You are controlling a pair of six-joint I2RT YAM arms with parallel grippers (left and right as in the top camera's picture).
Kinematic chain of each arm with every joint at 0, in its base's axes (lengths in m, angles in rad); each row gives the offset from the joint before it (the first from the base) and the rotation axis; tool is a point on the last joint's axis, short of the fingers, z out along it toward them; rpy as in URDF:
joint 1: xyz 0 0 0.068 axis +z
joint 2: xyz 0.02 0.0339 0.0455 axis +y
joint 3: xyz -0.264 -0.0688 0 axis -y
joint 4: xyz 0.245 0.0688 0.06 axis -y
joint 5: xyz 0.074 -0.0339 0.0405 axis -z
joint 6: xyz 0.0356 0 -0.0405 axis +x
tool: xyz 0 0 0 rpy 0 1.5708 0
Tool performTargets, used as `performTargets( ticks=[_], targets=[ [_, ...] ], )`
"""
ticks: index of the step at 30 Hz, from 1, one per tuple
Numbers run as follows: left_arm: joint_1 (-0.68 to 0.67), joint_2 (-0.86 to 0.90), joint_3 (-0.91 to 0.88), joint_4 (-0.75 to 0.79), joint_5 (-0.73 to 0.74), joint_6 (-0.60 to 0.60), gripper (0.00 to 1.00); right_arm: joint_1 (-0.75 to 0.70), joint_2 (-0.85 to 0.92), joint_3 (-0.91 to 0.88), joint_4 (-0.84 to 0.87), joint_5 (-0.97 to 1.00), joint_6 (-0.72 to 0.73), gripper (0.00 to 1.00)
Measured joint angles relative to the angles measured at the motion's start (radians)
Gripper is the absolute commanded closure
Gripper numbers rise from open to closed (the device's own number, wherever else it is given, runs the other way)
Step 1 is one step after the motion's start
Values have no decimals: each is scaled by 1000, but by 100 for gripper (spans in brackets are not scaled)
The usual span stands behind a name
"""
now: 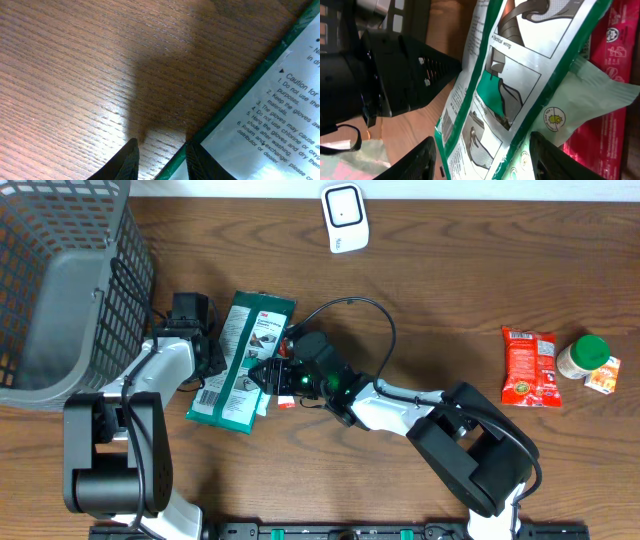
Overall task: Scan the item barcode
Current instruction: 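Grasp the green gloves pack with the right gripper beside the left gripper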
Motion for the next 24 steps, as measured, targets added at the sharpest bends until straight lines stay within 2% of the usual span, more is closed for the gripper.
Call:
performTargets(
  ticks=[11, 24],
  targets=[
    [0, 0, 0, 0, 0, 0, 67, 51, 1, 0, 5, 29, 29, 51],
    [0, 0, 0, 4, 4, 0, 67, 59, 18, 0, 8, 87, 0, 95]
  ],
)
